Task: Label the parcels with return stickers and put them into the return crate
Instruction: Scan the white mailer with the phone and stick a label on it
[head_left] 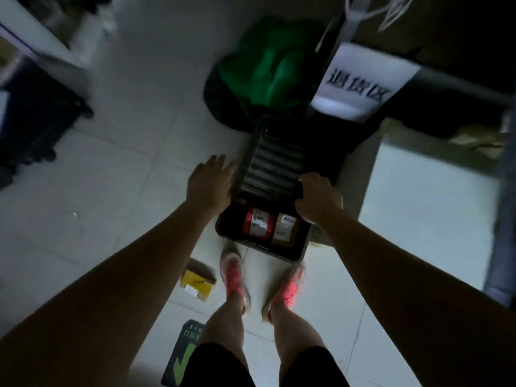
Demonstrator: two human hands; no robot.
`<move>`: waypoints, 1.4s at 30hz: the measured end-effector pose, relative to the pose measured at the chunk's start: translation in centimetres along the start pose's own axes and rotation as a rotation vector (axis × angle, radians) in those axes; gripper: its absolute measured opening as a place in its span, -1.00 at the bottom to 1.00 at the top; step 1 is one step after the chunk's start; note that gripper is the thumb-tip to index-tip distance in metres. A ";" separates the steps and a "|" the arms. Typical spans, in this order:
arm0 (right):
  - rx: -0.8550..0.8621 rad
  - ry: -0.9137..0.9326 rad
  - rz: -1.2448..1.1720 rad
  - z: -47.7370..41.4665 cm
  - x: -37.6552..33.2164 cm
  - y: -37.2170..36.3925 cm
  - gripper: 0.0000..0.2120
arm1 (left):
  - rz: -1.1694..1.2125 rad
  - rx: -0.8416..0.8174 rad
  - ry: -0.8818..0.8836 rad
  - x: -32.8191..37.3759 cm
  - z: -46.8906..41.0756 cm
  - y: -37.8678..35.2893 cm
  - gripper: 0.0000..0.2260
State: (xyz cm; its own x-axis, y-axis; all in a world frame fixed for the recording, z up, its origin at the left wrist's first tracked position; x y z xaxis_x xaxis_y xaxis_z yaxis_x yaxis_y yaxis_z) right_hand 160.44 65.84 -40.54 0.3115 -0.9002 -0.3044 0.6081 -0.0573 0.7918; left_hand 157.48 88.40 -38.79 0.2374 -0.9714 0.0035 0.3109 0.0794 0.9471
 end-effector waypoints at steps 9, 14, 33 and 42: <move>0.338 -0.025 0.118 19.8 -4.9 24.1 -0.41 | -0.164 0.254 -0.021 5.5 10.7 28.3 -0.47; 0.477 -0.129 0.143 33.6 -3.7 29.0 -0.48 | -0.157 0.278 -0.149 13.8 18.6 35.5 -0.48; 0.558 -0.364 0.098 66.7 25.9 26.6 -0.59 | -0.304 0.373 -0.491 51.6 41.8 34.6 -0.55; 0.540 -0.425 -0.133 70.4 40.6 22.0 -0.50 | -0.221 0.255 -0.560 65.5 41.8 29.3 -0.69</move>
State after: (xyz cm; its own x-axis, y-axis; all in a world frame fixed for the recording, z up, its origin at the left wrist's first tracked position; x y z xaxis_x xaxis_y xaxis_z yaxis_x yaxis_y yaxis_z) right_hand 135.05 -2.35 1.82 -0.1201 -0.9550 -0.2710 0.1391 -0.2865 0.9479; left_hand 143.67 17.79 2.64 -0.3437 -0.9339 -0.0983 0.0534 -0.1240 0.9908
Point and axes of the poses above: each hand's wrist, its own z-axis away from the middle knuckle, its own y-axis out of the back of the hand, x = y × z, the point moved 10 cm from there along -z, towards the middle knuckle, and after that the axes turned 14 degrees about y, right-handed, at the moved point
